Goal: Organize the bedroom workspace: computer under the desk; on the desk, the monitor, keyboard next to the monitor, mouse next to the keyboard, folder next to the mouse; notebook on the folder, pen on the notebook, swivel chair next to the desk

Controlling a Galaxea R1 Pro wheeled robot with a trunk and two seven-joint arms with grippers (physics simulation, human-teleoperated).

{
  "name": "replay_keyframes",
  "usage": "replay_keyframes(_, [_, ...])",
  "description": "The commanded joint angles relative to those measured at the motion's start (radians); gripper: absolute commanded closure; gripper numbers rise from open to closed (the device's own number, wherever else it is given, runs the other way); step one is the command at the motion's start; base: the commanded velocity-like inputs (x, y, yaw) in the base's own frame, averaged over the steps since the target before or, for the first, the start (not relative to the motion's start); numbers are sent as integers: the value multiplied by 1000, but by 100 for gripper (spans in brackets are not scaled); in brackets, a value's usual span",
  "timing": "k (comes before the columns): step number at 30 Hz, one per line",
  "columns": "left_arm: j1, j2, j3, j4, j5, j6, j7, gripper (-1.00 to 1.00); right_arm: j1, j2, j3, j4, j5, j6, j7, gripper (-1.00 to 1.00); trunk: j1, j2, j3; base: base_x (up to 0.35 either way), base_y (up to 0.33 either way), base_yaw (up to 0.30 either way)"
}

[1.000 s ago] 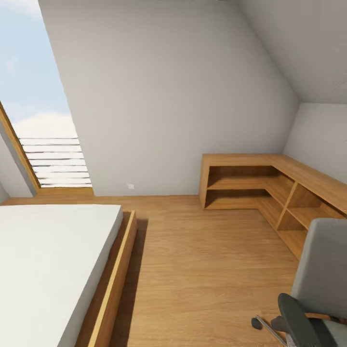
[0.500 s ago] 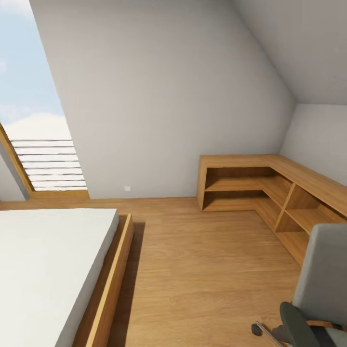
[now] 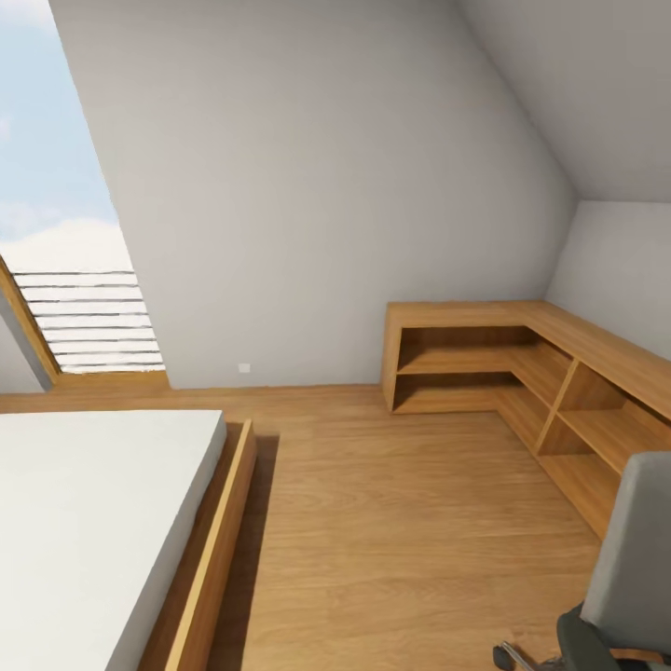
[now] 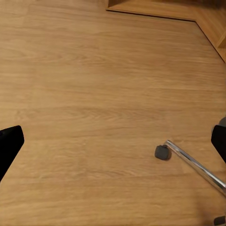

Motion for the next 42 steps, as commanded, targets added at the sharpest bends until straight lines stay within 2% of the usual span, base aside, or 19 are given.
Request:
replay_keyframes(1, [1, 1, -9, -3, 6, -1, 6, -100, -1, 1, 9, 2, -8, -4, -1, -100, 0, -1, -1, 19, 0, 0])
replay_keyframes(11, [1, 1, -9, -2, 7, 0, 7, -100, -1, 0, 9, 2, -8, -4, -1, -100, 0, -1, -1, 122, 0, 0])
replay_keyframes(42, [1, 1, -9, -3, 7, 0, 7, -100, -1, 0, 9, 1, -8, -4, -1, -100, 0, -1, -1, 314, 0, 0])
